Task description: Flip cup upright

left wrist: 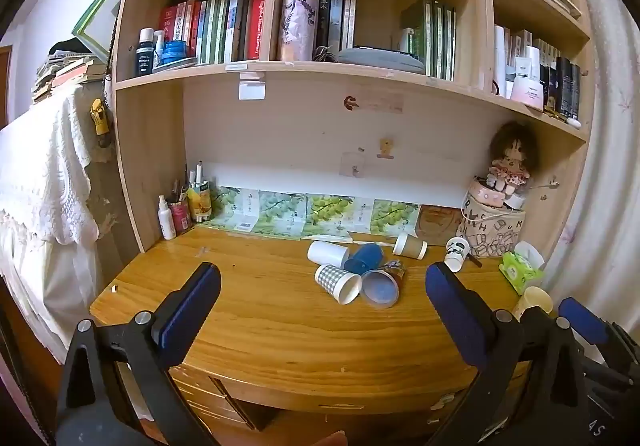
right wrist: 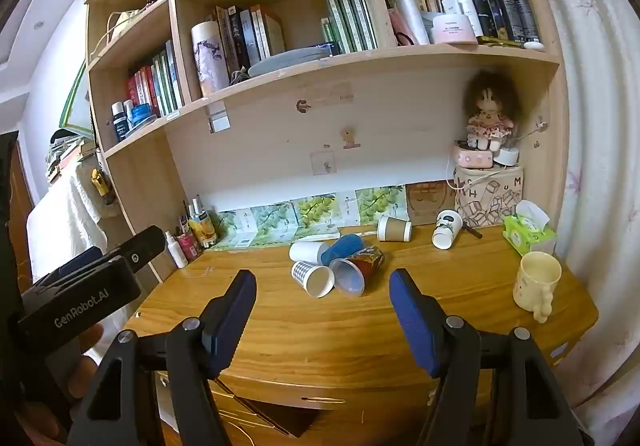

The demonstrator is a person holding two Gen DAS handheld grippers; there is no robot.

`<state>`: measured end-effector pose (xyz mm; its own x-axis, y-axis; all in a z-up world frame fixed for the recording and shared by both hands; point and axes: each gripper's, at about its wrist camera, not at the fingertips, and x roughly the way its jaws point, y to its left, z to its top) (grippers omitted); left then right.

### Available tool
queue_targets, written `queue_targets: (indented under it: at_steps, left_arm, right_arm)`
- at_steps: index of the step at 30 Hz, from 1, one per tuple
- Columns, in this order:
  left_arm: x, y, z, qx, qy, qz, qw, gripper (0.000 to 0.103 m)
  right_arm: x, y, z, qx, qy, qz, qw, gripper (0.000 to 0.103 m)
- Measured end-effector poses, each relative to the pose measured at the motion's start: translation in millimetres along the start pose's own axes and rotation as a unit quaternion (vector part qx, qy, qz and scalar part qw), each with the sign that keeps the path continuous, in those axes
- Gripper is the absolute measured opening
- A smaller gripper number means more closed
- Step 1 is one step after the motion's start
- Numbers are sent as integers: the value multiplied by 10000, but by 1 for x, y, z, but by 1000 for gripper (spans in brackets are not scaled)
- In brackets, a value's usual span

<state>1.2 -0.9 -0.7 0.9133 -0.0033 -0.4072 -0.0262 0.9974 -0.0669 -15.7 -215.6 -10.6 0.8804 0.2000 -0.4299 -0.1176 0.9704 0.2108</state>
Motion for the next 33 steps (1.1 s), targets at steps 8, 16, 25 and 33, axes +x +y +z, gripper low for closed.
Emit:
queue_targets:
  at_steps: [8, 16, 25, 33]
  left_arm:
    - [3, -2, 0, -18, -52, -79, 10000, 102]
    - [2, -6, -4, -126, 63, -40, 9999, 102]
    - [6, -7, -5, -234, 262, -5, 9994, 102]
    - [36, 0, 0, -330, 666, 19, 9972, 102]
  right_arm:
    - [2, -4, 1, 27, 4, 28, 10000, 70]
    - [8, -13, 3, -7, 91, 37, 10000, 70]
    - [13, -27, 2, 175, 319, 107, 9993, 70]
    - [33, -32, 4, 288, 592, 220, 9976, 70]
